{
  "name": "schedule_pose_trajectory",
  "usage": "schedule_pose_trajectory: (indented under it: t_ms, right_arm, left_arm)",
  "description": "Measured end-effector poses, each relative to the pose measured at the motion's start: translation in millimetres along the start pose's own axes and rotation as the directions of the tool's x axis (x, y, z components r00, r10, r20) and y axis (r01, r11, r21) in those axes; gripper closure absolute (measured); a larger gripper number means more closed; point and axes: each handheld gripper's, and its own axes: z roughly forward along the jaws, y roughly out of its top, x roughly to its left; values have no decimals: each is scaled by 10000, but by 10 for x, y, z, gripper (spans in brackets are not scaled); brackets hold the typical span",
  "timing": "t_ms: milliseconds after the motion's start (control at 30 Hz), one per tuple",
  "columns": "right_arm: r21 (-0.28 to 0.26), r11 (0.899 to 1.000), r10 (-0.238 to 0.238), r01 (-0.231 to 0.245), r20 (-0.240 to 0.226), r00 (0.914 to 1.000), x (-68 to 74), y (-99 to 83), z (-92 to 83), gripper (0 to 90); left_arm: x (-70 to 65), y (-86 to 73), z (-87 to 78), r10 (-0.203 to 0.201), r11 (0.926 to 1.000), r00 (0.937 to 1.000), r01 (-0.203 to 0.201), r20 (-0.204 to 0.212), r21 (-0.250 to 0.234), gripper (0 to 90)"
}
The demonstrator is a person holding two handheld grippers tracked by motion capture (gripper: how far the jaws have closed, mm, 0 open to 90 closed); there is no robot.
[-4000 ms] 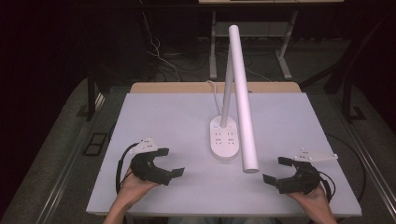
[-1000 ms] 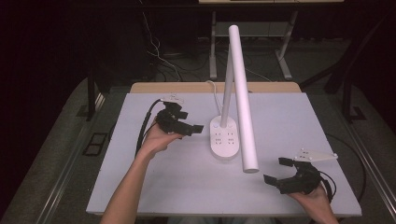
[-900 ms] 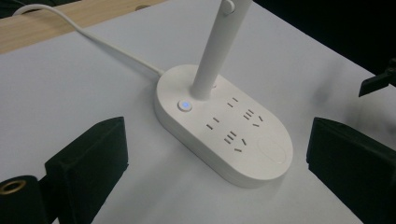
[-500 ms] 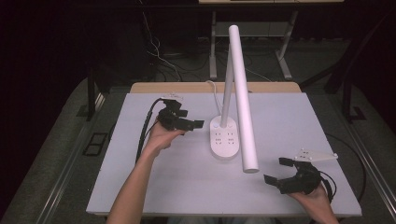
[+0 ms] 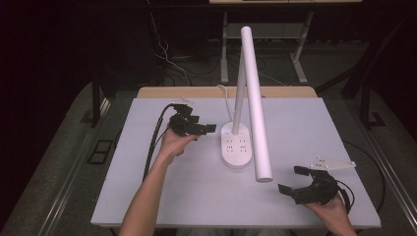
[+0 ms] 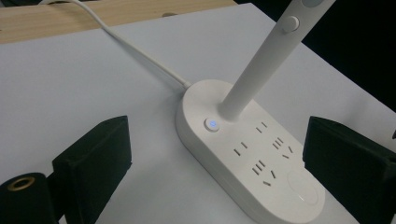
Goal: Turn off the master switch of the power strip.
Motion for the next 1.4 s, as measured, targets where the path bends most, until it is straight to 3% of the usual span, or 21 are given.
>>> schedule_pose_trajectory:
  t_ms: [833,1400]
  right_arm:
    - [26,10000,12,-13,26,10000,-18,-2,-3,2]
    - [-16,9998,204,-204,113,9997,-48,-6,-36,2]
  left_arm:
    - [2,-60,265,-866,9947,9959,879,280,-525,116]
    - [-24,-127,472,-1210,9916,9903,1238,684,-386,234]
